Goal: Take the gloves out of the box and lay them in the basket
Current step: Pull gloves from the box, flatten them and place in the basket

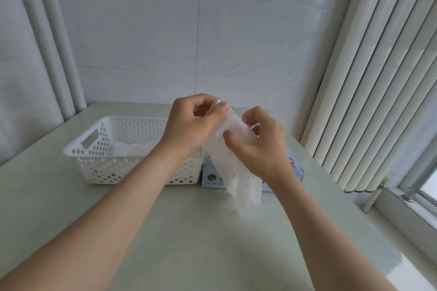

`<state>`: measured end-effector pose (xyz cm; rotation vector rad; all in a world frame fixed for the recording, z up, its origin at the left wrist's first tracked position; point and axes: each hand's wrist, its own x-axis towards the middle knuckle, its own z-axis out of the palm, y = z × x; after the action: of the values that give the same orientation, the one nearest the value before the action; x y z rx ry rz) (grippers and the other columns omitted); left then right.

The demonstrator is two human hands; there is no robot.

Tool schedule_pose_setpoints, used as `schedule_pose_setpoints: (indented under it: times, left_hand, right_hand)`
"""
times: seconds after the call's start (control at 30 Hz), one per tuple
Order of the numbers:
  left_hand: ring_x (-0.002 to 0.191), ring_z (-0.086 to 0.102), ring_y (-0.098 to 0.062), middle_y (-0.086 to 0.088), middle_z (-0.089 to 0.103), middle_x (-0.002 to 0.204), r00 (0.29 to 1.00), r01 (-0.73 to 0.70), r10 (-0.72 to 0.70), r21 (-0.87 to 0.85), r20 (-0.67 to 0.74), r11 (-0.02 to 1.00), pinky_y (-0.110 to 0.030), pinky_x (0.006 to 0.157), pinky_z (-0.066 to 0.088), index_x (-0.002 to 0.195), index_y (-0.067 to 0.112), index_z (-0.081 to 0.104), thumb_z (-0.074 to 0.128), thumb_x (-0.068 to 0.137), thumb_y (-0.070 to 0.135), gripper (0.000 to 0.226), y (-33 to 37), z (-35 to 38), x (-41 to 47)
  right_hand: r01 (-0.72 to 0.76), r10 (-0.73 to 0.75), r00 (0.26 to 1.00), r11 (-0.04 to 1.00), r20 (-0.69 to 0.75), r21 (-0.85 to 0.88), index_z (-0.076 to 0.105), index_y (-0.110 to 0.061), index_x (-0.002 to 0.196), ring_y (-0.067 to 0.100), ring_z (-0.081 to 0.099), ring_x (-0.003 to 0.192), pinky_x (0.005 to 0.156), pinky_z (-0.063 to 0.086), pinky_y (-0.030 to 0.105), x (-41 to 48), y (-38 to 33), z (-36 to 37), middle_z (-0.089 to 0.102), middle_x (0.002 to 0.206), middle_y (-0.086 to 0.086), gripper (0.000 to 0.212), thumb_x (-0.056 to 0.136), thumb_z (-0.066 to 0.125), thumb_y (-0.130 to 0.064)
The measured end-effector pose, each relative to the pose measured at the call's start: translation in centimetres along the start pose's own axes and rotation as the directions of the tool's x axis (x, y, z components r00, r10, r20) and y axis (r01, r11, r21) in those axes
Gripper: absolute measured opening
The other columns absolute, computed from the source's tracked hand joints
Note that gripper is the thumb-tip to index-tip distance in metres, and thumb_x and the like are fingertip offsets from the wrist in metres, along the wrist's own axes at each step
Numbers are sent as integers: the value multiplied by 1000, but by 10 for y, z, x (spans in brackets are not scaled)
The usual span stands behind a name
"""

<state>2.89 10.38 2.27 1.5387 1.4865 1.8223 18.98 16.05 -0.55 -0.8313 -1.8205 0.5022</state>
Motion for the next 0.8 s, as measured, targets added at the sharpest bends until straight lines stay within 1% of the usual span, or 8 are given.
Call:
schedule_pose_setpoints:
  times: [0.13, 0.23, 0.33, 0.43, 0.5, 0.63, 0.73, 0.8]
  left_hand:
    - [80, 68, -14, -4, 74, 86, 997, -67, 66, -22, -48, 998, -29, 75, 56, 93, 17, 77, 76, 96, 34, 17, 4, -5, 1]
    - [77, 67, -15, -4, 74, 91, 999, -16, 16, -22, -33, 1000, -30, 73, 55, 98, 19, 75, 71, 98, 38, 20, 2, -10, 5]
    - [77, 65, -11, -8, 72, 90, 999, 49, -49, -13, 17, 999, -29, 73, 55, 99, 16, 73, 68, 101, 39, 24, 1, -20, 10]
    - [78, 61, -13, -1, 65, 86, 992, 115, -114, -38, 49, 993, -31, 75, 51, 100, 13, 71, 66, 102, 41, 28, 1, -33, 17]
    - [81, 57, -16, 1, 61, 86, 988, 157, -156, -58, 18, 986, -33, 78, 48, 99, 14, 72, 67, 101, 43, 29, 0, -43, 22]
    - [82, 65, -21, -2, 68, 90, 964, 257, -264, -124, -38, 958, -36, 75, 50, 102, 10, 72, 71, 97, 45, 36, 0, -57, 28]
    - [68, 66, -17, 1, 70, 80, 947, 318, -321, -98, -6, 943, -25, 60, 49, 97, 12, 71, 65, 102, 43, 31, -3, -64, 28]
    - [67, 62, -15, 6, 66, 77, 944, 326, -327, -26, -42, 945, -24, 57, 45, 95, 17, 67, 59, 104, 46, 31, -8, -71, 29]
  right_hand:
    - [-105, 101, 991, 993, 85, 49, 61, -25, 95, 23, 72, 69, 57, 58, 41, -2, -7, -5, 75, 75, 0, 32, 83, 86, -42]
    - [-227, 186, 955, 960, 232, 164, 72, -12, 86, 30, 74, 66, 55, 55, 39, -2, -12, -14, 77, 72, 7, 41, 85, 86, -50]
    - [-345, 239, 897, 904, 371, 252, 68, 3, 81, 23, 69, 65, 59, 51, 31, 2, -9, -21, 73, 77, 19, 52, 86, 86, -46]
    - [-452, 241, 835, 814, 495, 366, 64, 3, 82, 31, 65, 75, 70, 48, 41, 3, -3, -22, 65, 85, 31, 45, 85, 86, -36]
    - [-496, 221, 824, 727, 522, 475, 55, -11, 70, 28, 54, 69, 65, 42, 39, 5, 2, -21, 54, 73, 17, 34, 89, 80, -25]
    - [-526, 216, 822, 642, 527, 558, 42, -23, 67, 22, 39, 62, 52, 38, 32, 8, 3, -12, 39, 68, 4, 44, 102, 66, -13]
    - [-548, 277, 822, 625, 498, 556, 48, -22, 74, 23, 51, 59, 49, 46, 29, 16, -3, -5, 55, 71, 8, 36, 100, 70, -11]
    - [-540, 298, 827, 658, 477, 525, 53, -20, 84, 26, 56, 62, 50, 49, 30, 25, -6, 1, 60, 80, 16, 26, 96, 75, -11]
